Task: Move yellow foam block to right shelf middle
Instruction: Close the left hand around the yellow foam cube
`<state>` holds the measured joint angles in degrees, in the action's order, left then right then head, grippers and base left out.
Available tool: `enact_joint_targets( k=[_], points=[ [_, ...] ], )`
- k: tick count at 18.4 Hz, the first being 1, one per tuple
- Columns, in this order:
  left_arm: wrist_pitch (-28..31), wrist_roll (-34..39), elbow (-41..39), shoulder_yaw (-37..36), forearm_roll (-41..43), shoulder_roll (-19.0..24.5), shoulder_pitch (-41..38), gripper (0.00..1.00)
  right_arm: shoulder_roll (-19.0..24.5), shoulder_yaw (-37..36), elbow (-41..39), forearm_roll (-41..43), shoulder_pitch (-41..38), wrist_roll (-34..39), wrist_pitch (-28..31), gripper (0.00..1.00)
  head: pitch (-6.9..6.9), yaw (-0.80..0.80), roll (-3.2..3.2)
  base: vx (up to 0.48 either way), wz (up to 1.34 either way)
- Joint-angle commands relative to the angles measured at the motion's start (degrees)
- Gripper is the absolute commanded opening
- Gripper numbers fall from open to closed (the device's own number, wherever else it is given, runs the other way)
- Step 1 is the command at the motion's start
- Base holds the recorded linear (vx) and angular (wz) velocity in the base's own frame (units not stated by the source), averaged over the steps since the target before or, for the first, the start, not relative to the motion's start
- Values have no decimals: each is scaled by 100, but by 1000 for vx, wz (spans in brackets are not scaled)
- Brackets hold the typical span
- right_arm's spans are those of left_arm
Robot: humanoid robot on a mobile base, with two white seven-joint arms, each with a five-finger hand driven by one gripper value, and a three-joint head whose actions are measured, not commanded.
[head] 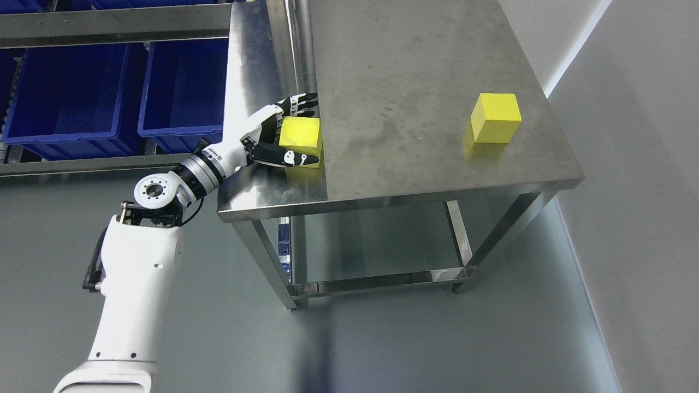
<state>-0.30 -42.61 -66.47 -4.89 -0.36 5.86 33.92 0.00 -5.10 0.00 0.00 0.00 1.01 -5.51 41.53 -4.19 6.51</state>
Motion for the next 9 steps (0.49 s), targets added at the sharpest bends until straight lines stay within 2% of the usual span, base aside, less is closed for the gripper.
enact_joint_targets(
  k=[1,7,9],
  points=[
    [-40,-11,881,-469,106,-102,229,80,-100,0,-100,0,9,4,-2,100,0,0,0,0,0],
    [-611,-72,925,320,71,-269,194,38,-100,0,-100,0,9,4,-2,100,0,0,0,0,25],
    [-708,-81,856,716,54,-470,211,36,-100,0,-100,0,18,4,-2,100,0,0,0,0,0]
  ],
)
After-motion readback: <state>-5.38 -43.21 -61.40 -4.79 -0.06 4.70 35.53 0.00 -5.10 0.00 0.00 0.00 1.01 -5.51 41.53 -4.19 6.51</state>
